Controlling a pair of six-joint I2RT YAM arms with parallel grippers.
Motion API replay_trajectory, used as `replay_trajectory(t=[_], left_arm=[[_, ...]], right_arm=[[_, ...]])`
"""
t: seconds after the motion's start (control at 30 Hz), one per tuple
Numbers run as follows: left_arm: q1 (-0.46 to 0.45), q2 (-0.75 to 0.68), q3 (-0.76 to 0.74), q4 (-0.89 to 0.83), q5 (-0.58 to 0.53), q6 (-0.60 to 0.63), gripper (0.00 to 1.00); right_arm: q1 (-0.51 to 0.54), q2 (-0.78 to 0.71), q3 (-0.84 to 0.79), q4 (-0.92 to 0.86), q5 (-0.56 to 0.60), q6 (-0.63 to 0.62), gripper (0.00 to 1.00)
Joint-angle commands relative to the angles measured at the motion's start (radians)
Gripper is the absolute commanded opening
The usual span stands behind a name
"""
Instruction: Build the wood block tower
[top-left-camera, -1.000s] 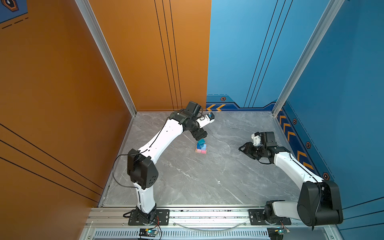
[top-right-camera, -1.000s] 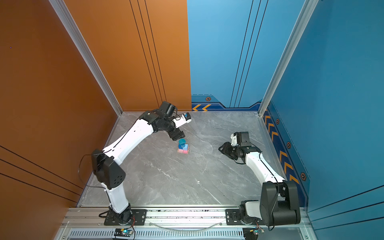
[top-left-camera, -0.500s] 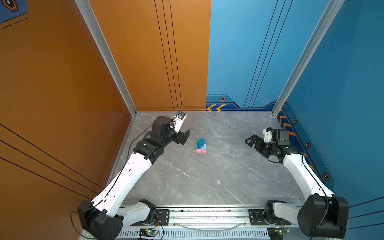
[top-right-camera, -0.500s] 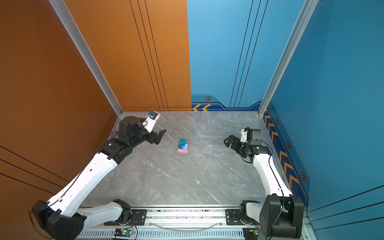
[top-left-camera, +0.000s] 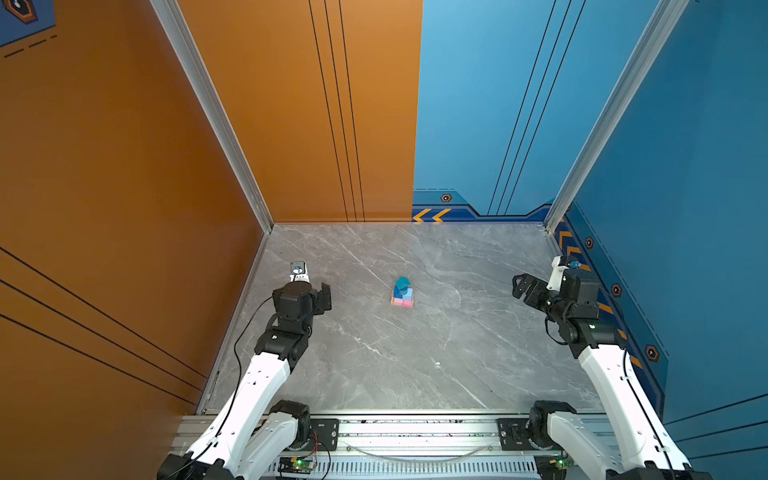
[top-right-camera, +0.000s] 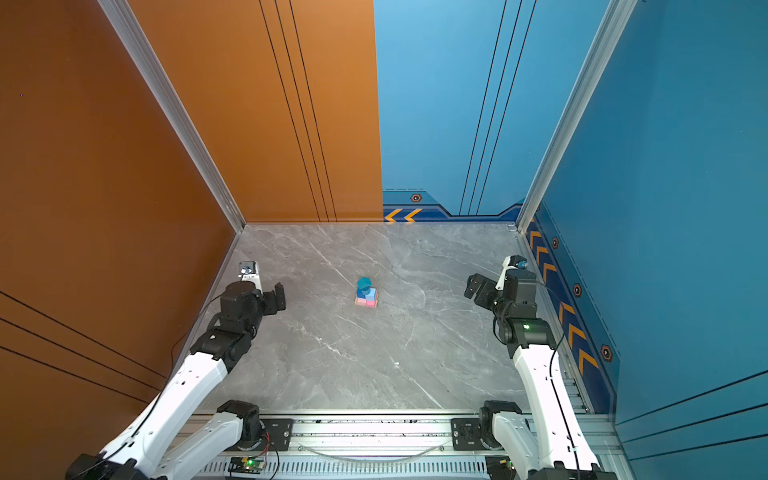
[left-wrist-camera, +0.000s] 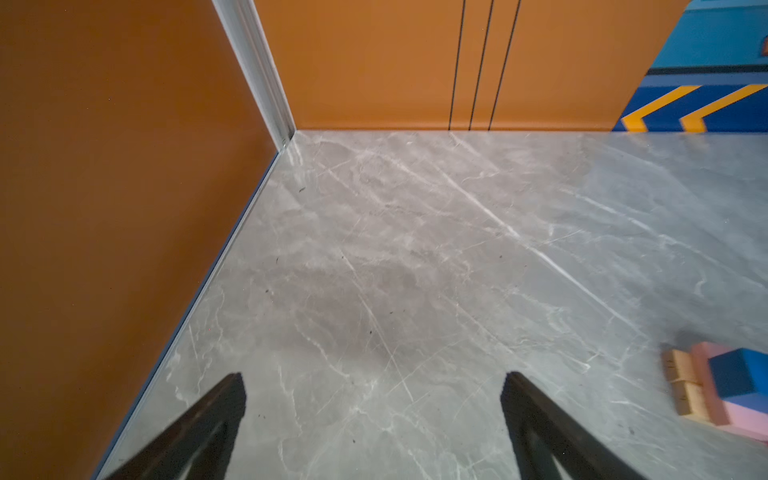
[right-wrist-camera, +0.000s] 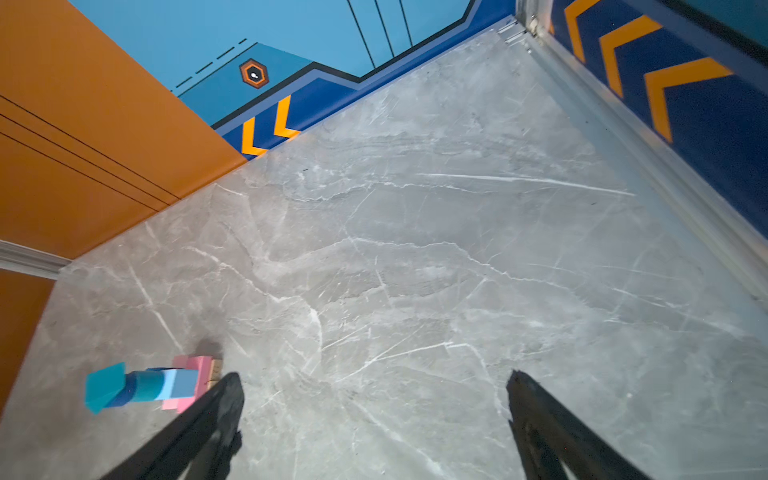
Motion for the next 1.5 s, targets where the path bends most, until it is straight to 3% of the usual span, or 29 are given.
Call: replay_trajectory(t=[0.0,0.27,0.37,0.5,0.67,0.83,1.03,1.47], left_arm=[[0.020,0.017,-0.064,0.144,-0.058,-0.028,0.97],[0.062,0.135,-0.162,0.393,-0.090,0.042,0.98],[0.068,0.206,-0.197,0.510,-0.071,0.065,0.98],[0.071,0.303,-0.210,0.622,-0.051,0.090,0.98],[0.071,0.430,-0.238,0.820,0.001,0.140,0.98],[0.081,0.490,-0.228,0.885,0.088,0.152,0.98],[0.084,0.682,-0.285,1.204,0.120,0.161,0.98],[0.106,0.661,-0.225,1.050,0.210,0.163,0.98]], right_arm=[[0.012,-0.032,-0.077,0.105,0.088,-0.083,1.00],[0.059,-0.094,-0.361,0.531,0.135,-0.159,1.00],[0.065,-0.069,-0.402,0.603,0.160,-0.211,1.00],[0.064,0.010,-0.406,0.640,0.181,-0.256,1.00],[0.060,0.131,-0.466,0.844,0.193,-0.288,1.00],[0.058,0.293,-0.473,1.008,0.192,-0.304,1.00],[0.057,0.431,-0.426,1.115,0.104,-0.333,1.00],[0.059,0.644,-0.436,1.355,0.033,-0.371,1.00]])
